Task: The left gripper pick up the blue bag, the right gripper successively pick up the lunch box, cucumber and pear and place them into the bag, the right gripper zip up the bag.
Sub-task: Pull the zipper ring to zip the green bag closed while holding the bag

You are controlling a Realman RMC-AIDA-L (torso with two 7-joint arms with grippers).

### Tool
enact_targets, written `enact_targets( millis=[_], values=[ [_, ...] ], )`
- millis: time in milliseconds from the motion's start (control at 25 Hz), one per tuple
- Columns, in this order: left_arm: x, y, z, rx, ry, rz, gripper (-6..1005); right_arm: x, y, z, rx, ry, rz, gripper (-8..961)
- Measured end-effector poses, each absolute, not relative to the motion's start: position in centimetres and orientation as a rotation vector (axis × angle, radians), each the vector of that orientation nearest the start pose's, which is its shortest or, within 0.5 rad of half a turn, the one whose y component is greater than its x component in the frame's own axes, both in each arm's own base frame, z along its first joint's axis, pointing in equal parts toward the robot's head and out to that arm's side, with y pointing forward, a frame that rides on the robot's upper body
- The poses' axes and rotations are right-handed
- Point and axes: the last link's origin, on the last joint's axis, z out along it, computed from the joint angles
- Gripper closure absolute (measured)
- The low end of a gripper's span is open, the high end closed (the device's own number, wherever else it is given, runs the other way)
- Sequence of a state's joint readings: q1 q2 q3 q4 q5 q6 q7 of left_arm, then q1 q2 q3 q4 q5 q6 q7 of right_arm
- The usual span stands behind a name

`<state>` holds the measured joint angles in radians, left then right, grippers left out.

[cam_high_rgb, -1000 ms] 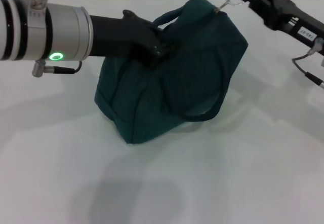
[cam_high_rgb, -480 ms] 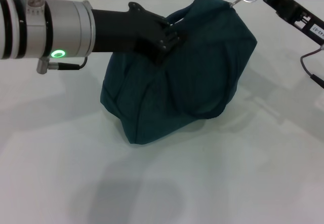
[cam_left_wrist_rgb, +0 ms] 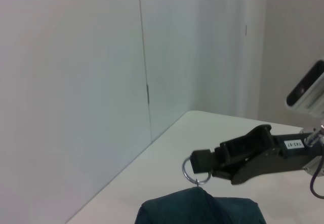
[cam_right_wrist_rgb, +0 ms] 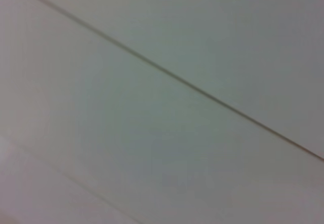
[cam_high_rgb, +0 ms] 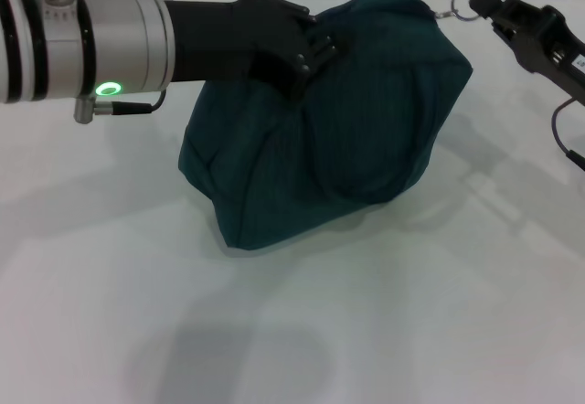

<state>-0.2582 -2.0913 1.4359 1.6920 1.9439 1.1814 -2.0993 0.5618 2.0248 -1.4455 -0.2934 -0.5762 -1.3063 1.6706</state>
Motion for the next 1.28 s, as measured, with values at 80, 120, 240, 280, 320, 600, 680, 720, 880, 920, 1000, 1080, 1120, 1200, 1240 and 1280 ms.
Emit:
enact_targets(
  millis=[80, 120, 240, 280, 320, 600, 680, 720, 880, 920, 1000, 1080, 1120, 1200, 1240, 1280],
  values=[
    [-11.4, 32.3, 2.9, -2.618, -0.307, -0.475, 940, 23.3, 36.8, -0.9, -1.938, 1.502, 1.608, 934],
    [-11.4, 32.3, 2.9, -2.620, -0.300, -0.474, 940, 23.5, 36.8, -1.0, -1.920, 1.534, 1.611, 934],
    [-11.1, 32.2, 2.8, -2.622, -0.262, -0.470, 941, 24.0, 36.7, -1.1, -1.884, 1.599, 1.612, 934],
    [-11.0, 32.2, 2.8, -2.620, -0.247, -0.471, 941, 24.2, 36.6, -1.1, -1.871, 1.617, 1.609, 934],
    [-10.9, 32.2, 2.8, -2.619, -0.237, -0.471, 942, 24.4, 36.5, -1.1, -1.859, 1.633, 1.606, 934],
    [-10.3, 31.8, 3.0, -2.595, -0.179, -0.494, 944, 26.3, 36.0, -1.6, -1.771, 1.729, 1.552, 934],
    [-10.2, 31.7, 3.1, -2.592, -0.177, -0.515, 944, 26.6, 35.9, -1.7, -1.760, 1.739, 1.541, 934],
    [-10.1, 31.7, 3.1, -2.590, -0.172, -0.521, 944, 26.7, 35.9, -1.8, -1.754, 1.746, 1.535, 934],
    [-10.2, 31.6, 3.2, -2.587, -0.162, -0.526, 945, 26.8, 35.7, -1.9, -1.751, 1.754, 1.528, 933],
    [-10.2, 31.6, 3.2, -2.587, -0.162, -0.526, 945, 26.9, 35.7, -2.0, -1.751, 1.756, 1.527, 933],
    [-10.2, 31.6, 3.2, -2.587, -0.163, -0.528, 945, 26.9, 35.7, -2.0, -1.751, 1.759, 1.524, 933],
    [-10.2, 31.6, 3.2, -2.587, -0.168, -0.529, 945, 26.9, 35.7, -2.1, -1.752, 1.759, 1.523, 933],
    [-10.3, 31.6, 3.2, -2.587, -0.170, -0.530, 945, 26.8, 35.6, -2.1, -1.755, 1.756, 1.524, 933],
    [-10.3, 31.6, 3.2, -2.587, -0.176, -0.531, 945, 26.8, 35.6, -2.1, -1.763, 1.748, 1.528, 933],
    [-10.3, 31.6, 3.2, -2.587, -0.179, -0.533, 945, 26.7, 35.5, -2.0, -1.771, 1.743, 1.533, 933],
    [-10.3, 31.6, 3.2, -2.587, -0.182, -0.534, 945, 26.7, 35.4, -2.0, -1.776, 1.739, 1.537, 933]
  ],
)
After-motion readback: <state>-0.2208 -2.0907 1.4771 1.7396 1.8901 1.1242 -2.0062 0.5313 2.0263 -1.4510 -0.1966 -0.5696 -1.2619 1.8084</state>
